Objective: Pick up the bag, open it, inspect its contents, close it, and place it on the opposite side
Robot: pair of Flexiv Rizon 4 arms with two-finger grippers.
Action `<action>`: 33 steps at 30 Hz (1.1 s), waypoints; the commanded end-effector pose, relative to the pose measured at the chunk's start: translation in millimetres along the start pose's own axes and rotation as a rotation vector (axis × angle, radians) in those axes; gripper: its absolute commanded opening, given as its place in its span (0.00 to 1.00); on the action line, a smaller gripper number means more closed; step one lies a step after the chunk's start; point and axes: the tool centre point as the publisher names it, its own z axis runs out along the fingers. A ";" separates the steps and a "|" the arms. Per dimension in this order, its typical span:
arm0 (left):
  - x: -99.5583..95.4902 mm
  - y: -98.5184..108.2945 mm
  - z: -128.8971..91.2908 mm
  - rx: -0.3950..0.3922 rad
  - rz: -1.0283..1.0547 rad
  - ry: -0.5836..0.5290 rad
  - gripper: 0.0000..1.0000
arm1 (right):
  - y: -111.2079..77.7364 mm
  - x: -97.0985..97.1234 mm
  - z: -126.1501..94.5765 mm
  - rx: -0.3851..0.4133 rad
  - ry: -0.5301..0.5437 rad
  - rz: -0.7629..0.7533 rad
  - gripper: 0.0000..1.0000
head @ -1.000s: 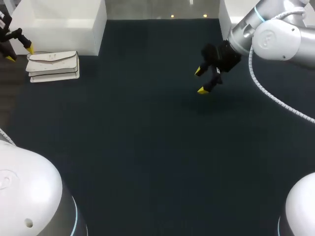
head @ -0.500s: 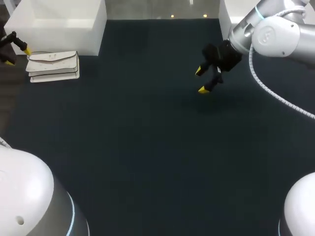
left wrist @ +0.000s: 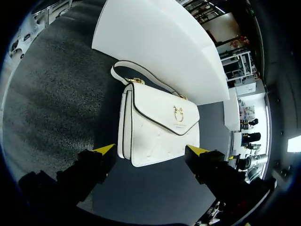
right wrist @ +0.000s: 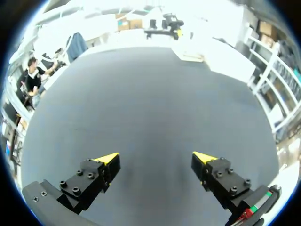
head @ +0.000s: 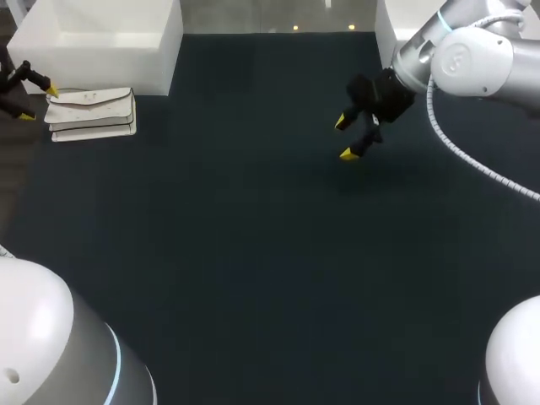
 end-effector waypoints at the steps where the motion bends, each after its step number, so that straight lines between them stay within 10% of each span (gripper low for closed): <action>1: -8.4 -11.6 7.7 -0.014 -0.017 0.041 1.00 | -0.2 -0.9 0.8 -0.001 0.002 -0.001 1.00; 33: -14.9 -36.5 38.7 -0.005 -0.143 0.133 0.50 | -0.2 -0.9 0.8 -0.001 0.002 -0.001 1.00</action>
